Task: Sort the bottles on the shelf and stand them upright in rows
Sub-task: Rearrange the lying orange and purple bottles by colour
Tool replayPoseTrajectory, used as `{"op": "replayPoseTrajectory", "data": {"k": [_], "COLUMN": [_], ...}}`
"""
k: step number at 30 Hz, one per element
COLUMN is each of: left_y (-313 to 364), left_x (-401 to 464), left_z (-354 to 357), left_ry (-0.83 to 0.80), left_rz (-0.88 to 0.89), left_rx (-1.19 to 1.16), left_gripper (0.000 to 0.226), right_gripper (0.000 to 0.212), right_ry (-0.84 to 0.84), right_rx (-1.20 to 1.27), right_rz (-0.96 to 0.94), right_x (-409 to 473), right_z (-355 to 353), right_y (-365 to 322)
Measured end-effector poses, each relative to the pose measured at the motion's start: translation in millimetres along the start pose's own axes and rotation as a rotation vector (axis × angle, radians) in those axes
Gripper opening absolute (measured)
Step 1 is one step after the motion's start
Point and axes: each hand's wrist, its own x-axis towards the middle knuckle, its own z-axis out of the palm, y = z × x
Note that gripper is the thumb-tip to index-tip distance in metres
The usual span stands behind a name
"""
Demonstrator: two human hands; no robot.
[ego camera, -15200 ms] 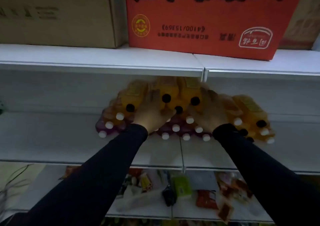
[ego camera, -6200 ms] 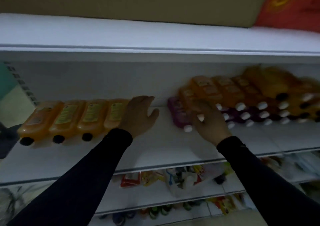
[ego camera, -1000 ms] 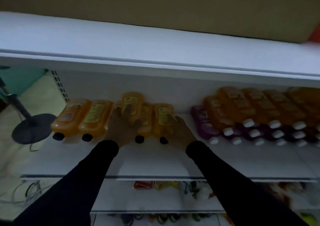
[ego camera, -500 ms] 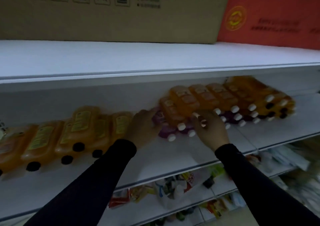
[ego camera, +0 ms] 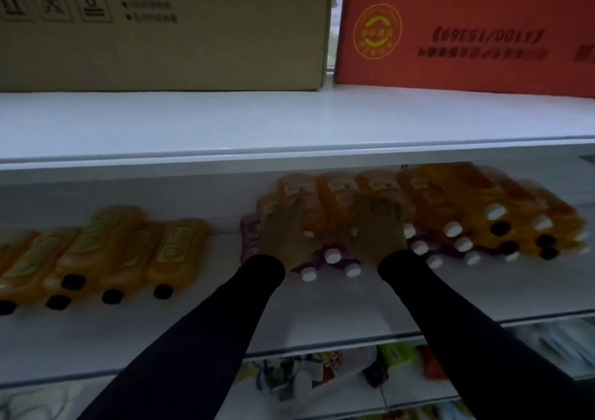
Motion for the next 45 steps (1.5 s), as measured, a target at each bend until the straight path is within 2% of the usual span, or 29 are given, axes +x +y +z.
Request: {"op": "replayPoseTrajectory", "data": {"k": [5,7,11,14,17,20,23,26,28,32,34,37,39,45], "left_y": [-21,-27,-26,-20,-22,-30,-37,-47,-53,-58,-57,-56,-57,-58], "left_x": [4,2,2,8,11,7,-2,-14,-20,-28,-34,-47,-54,-66], "left_z": [-28,-33,-26,-12,-5,-8,-17,-25,-30,-34,-38,-45,-50,-61], "left_ry": [-0.149,-0.156,-0.149,-0.04,0.005,0.033,0.056,0.123,0.166,0.124,0.136,0.135,0.114,0.081], "left_rz": [-0.068,-0.095,-0.191,-0.203,-0.13,-0.151,-0.138,-0.075,-0.042,0.039,0.071,0.107,0.108,0.151], "left_rx": [-0.106,-0.081,-0.045,0.047,0.188,-0.016,-0.196,-0.309,-0.323,-0.348,-0.344,-0.369,-0.382,-0.434], "left_gripper": [0.09,0.091,0.107,0.095,0.085,0.086,0.081,0.069,0.064,0.053,0.044,0.034,0.033,0.03], "right_gripper": [0.072,0.07,0.078,0.082,0.079,0.081,0.082,0.081,0.073,0.061,0.064,0.075,0.076,0.07], "right_ry": [0.09,0.113,0.034,0.021,0.013,0.017,0.003,0.023,0.06,0.034,0.029,-0.031,-0.057,0.033], "right_rx": [0.073,0.143,0.08,0.036,-0.06,-0.06,0.046,0.01,-0.01,0.25,0.194,0.308,0.273,0.507], "right_rz": [-0.019,-0.026,-0.018,0.013,-0.02,0.012,0.046,-0.035,-0.091,0.005,0.021,0.13,0.105,0.165], "right_x": [8,7,12,15,18,15,12,14,10,-8,-14,-15,-14,-48], "right_z": [0,2,10,15,23,23,18,15,15,18,20,19,17,8], "right_y": [-7,-10,-16,-22,-23,-24,-26,-29,-28,-28,-31,-33,-33,-30]}}
